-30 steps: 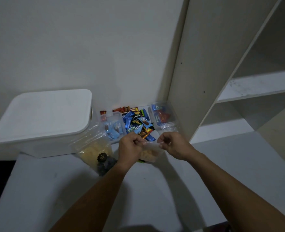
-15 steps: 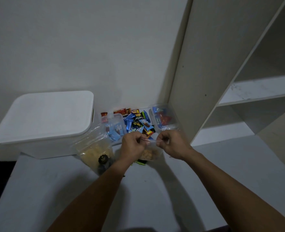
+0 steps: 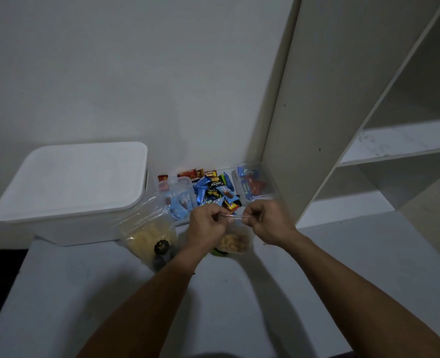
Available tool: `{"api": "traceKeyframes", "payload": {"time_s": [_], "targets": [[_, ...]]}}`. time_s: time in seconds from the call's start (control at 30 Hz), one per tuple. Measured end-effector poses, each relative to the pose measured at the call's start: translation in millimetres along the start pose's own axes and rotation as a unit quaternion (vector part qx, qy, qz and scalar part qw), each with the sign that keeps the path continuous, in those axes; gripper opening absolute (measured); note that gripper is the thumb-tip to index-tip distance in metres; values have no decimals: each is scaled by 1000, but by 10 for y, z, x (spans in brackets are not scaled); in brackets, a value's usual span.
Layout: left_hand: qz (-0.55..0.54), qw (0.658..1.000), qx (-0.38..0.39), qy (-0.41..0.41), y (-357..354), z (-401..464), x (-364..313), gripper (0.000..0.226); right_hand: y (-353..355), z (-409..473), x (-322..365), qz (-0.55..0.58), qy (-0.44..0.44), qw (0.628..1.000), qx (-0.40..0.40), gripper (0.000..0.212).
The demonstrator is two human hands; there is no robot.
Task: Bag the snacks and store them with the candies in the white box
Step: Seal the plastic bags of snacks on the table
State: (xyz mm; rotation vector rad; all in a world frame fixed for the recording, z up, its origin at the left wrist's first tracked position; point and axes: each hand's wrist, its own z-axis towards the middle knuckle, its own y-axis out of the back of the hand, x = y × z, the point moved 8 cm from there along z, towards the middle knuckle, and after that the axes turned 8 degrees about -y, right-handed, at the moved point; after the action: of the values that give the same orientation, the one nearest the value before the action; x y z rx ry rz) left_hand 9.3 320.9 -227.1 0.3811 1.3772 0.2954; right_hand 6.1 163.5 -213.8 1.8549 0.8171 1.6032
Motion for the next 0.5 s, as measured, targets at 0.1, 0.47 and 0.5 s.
{"api": "traceKeyframes", "payload": {"time_s": [0.1,0.47,0.5], "targets": [[-15,1000,13,3,-17,9,1,7,9,10,1,7,3,1000,1,8],[-10,999,8,38,36,37,28,10,-40,2,9,16,7,1000,14,29],[-5,999,5,35,28,27,16,13,-56,-1,31,12,13,1000,12,29]]}}
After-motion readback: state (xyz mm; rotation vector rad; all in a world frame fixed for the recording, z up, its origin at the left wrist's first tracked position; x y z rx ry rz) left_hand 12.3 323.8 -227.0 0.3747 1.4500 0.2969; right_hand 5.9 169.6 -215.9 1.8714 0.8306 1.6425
